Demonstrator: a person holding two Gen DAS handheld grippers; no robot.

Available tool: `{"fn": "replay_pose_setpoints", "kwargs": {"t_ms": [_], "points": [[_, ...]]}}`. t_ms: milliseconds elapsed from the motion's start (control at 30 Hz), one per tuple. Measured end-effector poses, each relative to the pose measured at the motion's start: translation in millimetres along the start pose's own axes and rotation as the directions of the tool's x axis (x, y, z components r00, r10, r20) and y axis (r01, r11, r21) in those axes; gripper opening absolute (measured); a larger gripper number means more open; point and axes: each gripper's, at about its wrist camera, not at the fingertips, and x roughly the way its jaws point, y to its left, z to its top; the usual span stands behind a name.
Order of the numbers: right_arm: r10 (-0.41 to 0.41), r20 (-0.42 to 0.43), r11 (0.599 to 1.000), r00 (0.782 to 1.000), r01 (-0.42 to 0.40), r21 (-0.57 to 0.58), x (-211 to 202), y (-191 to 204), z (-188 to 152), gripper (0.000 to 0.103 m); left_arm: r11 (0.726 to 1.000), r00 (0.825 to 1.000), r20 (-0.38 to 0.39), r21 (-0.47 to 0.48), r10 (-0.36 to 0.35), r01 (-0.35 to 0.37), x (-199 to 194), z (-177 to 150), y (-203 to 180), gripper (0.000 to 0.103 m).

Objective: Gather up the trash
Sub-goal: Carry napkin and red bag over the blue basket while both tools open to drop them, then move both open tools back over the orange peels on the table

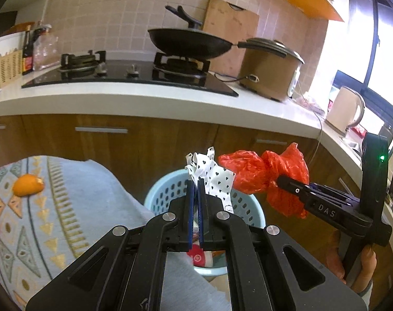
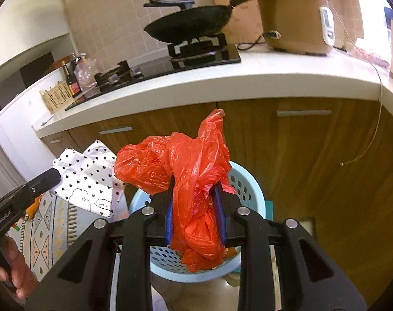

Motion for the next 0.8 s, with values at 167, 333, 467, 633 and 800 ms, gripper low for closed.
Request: {"fn": "replay_pose_setpoints", "kwargs": {"t_ms": [167, 333, 467, 633, 800], "points": [[-0.012, -0.026, 1.0, 1.0, 0.013, 0.018, 11.0, -9.0, -2.7, 0.024, 1.0, 1.0, -0.025, -0.003, -0.006, 0.006, 16.9, -1.2, -4.3, 0.0], [-0.017, -0.06, 0.999, 0.998, 0.019, 0.033, 25.7, -12.2, -4.9, 0.027, 1.0, 0.998, -0.06, -0.002, -0.005, 0.005, 31.1, -4.5, -5.3, 0.004], [0.001, -0.082, 0.999, 0.997, 0.002, 0.033, 33.4, -11.1, -5.1, 0.039, 1.0, 0.998, -0.067, -0.02, -0.007, 0.005, 35.2, -7.1, 0.3, 0.032], [-0.004, -0.078, 1.0, 0.997, 0.006, 0.025, 34.2, -6.4, -3.6, 0.05, 0.999, 0.998, -0.055, -0.032, 0.009, -0.011, 28.1, -8.4, 8.6, 0.046], [0.011, -0.072, 1.0, 0.997, -0.009, 0.018, 30.8, 5.0, 0.1, 0.05, 0.998, 0.999, -0.035, -0.057, 0.025, -0.027, 12.4, -9.4, 21.6, 0.05]]}}
